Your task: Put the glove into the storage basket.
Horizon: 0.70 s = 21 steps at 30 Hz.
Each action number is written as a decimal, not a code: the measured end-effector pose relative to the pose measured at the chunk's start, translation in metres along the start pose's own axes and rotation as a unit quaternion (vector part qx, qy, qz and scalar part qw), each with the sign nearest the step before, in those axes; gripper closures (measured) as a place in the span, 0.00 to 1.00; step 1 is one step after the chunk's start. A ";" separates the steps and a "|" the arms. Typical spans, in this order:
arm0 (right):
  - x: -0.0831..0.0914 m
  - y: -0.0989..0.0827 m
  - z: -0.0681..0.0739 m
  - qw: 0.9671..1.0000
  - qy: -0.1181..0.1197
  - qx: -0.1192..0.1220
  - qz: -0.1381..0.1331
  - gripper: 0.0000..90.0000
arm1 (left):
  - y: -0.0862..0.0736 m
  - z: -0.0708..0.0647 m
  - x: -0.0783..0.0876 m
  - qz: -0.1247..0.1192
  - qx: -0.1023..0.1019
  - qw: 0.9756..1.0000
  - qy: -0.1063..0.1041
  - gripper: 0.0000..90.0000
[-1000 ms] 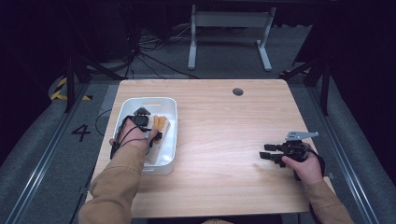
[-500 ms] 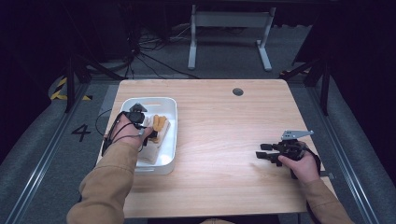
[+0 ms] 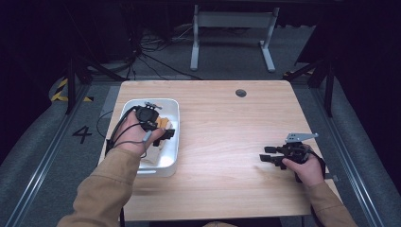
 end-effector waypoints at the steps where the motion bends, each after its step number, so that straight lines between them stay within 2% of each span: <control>1: 0.000 -0.001 -0.001 1.000 0.000 0.001 0.001 0.51 | 0.004 -0.006 0.001 -0.009 -0.017 1.000 -0.010 0.34; 2: 0.001 -0.002 -0.001 1.000 -0.001 0.000 0.002 0.51 | 0.009 -0.014 0.002 -0.024 -0.039 0.999 -0.022 0.34; 5: 0.005 -0.005 -0.002 1.000 -0.006 0.000 0.001 0.51 | 0.019 -0.028 0.002 -0.053 -0.075 0.994 -0.053 0.34; 7: 0.009 -0.006 -0.003 1.000 -0.008 -0.004 -0.004 0.51 | 0.026 -0.041 -0.003 -0.071 -0.090 0.991 -0.074 0.34; 8: 0.011 -0.007 -0.004 1.000 -0.009 -0.002 -0.003 0.51 | 0.026 -0.041 -0.003 -0.071 -0.090 0.991 -0.074 0.35; 11: 0.013 -0.008 -0.004 1.000 -0.011 -0.005 -0.005 0.51 | 0.030 -0.056 -0.009 -0.077 -0.114 0.986 -0.091 0.36; 12: 0.015 -0.010 -0.005 1.000 -0.015 -0.006 -0.005 0.51 | 0.030 -0.061 -0.011 -0.077 -0.123 0.984 -0.099 0.36; 13: 0.017 -0.011 -0.005 1.000 -0.015 -0.006 -0.006 0.51 | 0.032 -0.070 -0.015 -0.083 -0.141 0.980 -0.114 0.36; 15: 0.018 -0.012 -0.004 1.000 -0.017 -0.006 -0.006 0.51 | 0.032 -0.079 -0.019 -0.091 -0.159 0.975 -0.126 0.36; 16: 0.018 -0.012 -0.004 1.000 -0.017 -0.006 -0.006 0.51 | 0.032 -0.079 -0.019 -0.091 -0.159 0.975 -0.126 0.36; 17: 0.019 -0.013 -0.005 1.000 -0.020 -0.003 -0.007 0.51 | 0.030 -0.090 -0.026 -0.100 -0.187 0.968 -0.136 0.36; 18: 0.019 -0.013 -0.005 1.000 -0.020 -0.003 -0.007 0.51 | 0.030 -0.090 -0.026 -0.100 -0.187 0.968 -0.136 0.36; 21: 0.021 -0.015 -0.007 1.000 -0.026 -0.006 -0.006 0.51 | 0.023 -0.104 -0.037 -0.102 -0.195 0.963 -0.157 0.35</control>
Point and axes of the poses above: each handheld gripper's, and its own axes: x roughly backward along the jaws, y roughly out of its top, z roughly to its left, the point moved 6 cm from there along -x, roughly forward along the jaws, and after that the axes turned 14 degrees about -x, right-handed, at the moved point
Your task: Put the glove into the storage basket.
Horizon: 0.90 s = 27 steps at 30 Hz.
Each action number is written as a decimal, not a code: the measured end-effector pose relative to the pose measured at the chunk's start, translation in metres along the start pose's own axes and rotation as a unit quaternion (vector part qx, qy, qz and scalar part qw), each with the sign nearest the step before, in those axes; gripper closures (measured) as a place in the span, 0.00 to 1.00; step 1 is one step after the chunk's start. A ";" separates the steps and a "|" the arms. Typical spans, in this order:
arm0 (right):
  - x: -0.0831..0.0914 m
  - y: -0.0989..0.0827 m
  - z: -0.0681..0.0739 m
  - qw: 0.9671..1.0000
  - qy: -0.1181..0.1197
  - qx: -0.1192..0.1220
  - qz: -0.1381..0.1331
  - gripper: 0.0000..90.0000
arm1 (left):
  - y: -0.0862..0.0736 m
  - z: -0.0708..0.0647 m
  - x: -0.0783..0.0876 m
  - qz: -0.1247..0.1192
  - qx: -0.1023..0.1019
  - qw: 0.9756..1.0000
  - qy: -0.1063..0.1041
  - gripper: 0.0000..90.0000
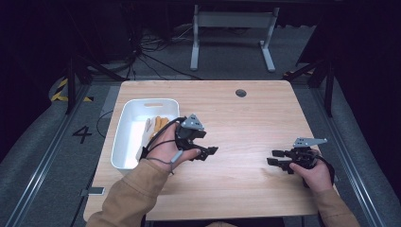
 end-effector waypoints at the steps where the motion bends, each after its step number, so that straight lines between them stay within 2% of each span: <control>1: 0.000 -0.001 -0.001 1.000 0.000 0.000 0.001 0.51 | -0.002 -0.004 -0.005 -0.005 0.003 1.000 -0.005 0.35; 2: 0.000 -0.001 -0.001 1.000 0.000 0.001 0.001 0.51 | -0.007 -0.009 -0.014 -0.004 -0.003 1.000 -0.015 0.35; 3: 0.000 -0.001 -0.001 1.000 0.000 0.001 0.001 0.51 | -0.007 -0.009 -0.014 -0.004 -0.003 1.000 -0.015 0.36; 5: 0.000 -0.002 -0.001 1.000 0.000 0.002 0.003 0.51 | -0.013 -0.012 -0.027 -0.009 -0.012 1.000 -0.018 0.37; 9: -0.002 -0.002 0.000 1.000 -0.001 0.005 0.004 0.51 | -0.018 -0.016 -0.037 -0.015 -0.014 1.000 -0.023 0.37; 10: -0.003 -0.003 0.000 1.000 -0.001 0.006 0.006 0.50 | -0.022 -0.019 -0.042 -0.009 -0.026 0.999 -0.031 0.37; 13: -0.003 -0.002 0.001 1.000 0.002 0.003 0.006 0.50 | -0.026 -0.022 -0.047 0.004 -0.027 0.999 -0.038 0.37; 14: -0.004 -0.002 0.001 1.000 0.004 0.004 0.004 0.50 | -0.031 -0.025 -0.053 0.024 -0.038 0.998 -0.043 0.36; 16: -0.004 -0.002 0.002 1.000 0.004 0.005 0.005 0.50 | -0.034 -0.027 -0.056 0.026 -0.036 0.998 -0.043 0.37; 18: -0.005 -0.002 0.002 1.000 0.005 0.007 0.006 0.50 | -0.041 -0.031 -0.066 0.028 -0.032 0.998 -0.056 0.37; 20: -0.006 -0.002 0.002 1.000 0.004 0.009 0.006 0.50 | -0.043 -0.032 -0.068 0.029 -0.031 0.997 -0.058 0.38; 24: -0.006 -0.003 0.003 1.000 0.003 0.009 0.010 0.50 | -0.054 -0.029 -0.078 0.041 -0.035 0.997 -0.051 0.38; 27: -0.007 -0.004 0.003 1.000 0.003 0.011 0.010 0.50 | -0.060 -0.029 -0.084 0.043 -0.027 0.997 -0.055 0.38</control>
Point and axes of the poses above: each handheld gripper's, and its own axes: x roughly backward along the jaws, y roughly out of its top, z roughly to its left, the point moved 6 cm from there along -x, roughly forward along the jaws, and after that the axes turned 14 degrees about -x, right-handed, at the moved point
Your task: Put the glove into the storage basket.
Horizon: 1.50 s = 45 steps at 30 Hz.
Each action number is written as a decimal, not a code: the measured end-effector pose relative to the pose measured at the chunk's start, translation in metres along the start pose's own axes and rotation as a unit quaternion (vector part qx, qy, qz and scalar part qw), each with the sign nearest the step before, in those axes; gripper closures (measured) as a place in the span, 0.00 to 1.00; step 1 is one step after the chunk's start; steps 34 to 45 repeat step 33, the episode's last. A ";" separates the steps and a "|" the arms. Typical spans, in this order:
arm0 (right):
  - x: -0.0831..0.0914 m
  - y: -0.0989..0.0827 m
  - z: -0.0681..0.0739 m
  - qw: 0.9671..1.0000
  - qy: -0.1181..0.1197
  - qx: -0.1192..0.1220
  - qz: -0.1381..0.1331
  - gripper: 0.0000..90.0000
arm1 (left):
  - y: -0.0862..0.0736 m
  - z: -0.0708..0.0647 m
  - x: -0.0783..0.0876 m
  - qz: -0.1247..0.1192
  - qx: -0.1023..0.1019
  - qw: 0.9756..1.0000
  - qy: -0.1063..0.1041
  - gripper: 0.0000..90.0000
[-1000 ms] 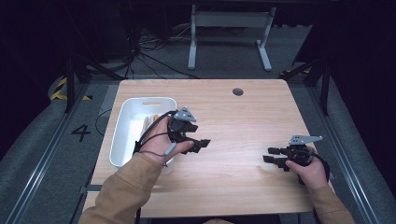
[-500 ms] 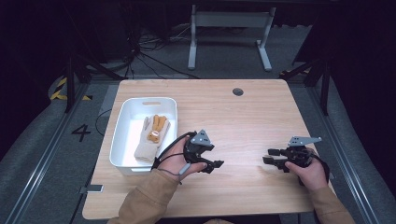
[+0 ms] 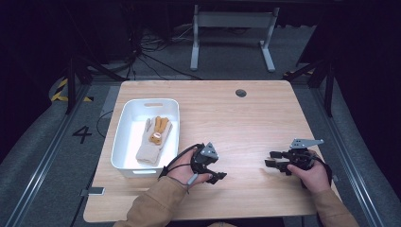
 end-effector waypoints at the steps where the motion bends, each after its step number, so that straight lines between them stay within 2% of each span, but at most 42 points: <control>1: 0.000 0.000 0.000 1.000 0.000 0.001 0.000 0.50 | -0.003 0.000 -0.002 0.002 0.002 1.000 -0.001 0.38; 5: -0.002 -0.001 0.001 1.000 -0.002 0.003 0.002 0.50 | -0.011 0.001 -0.010 0.006 0.011 1.000 -0.008 0.38; 8: -0.004 -0.002 0.002 1.000 -0.004 0.007 0.004 0.50 | -0.015 0.003 -0.014 0.009 0.017 1.000 -0.003 0.39; 16: -0.004 0.000 0.002 1.000 -0.002 0.008 -0.001 0.49 | -0.020 0.001 -0.022 -0.010 0.016 1.000 0.004 0.38; 21: -0.004 -0.001 0.002 1.000 -0.004 0.009 -0.001 0.49 | -0.019 0.001 -0.023 -0.011 0.017 1.000 0.005 0.38; 33: -0.005 -0.001 0.004 1.000 -0.004 0.013 0.002 0.49 | -0.018 0.001 -0.022 -0.009 0.004 1.000 0.014 0.36; 45: -0.005 -0.001 0.004 1.000 -0.004 0.013 0.002 0.49 | -0.018 0.001 -0.022 -0.009 0.004 1.000 0.014 0.36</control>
Point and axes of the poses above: each handheld gripper's, and its own axes: x roughly backward along the jaws, y roughly out of its top, z roughly to its left, the point moved 6 cm from there along -x, roughly forward along the jaws, and after that the axes turned 14 degrees about -x, right-handed, at the moved point
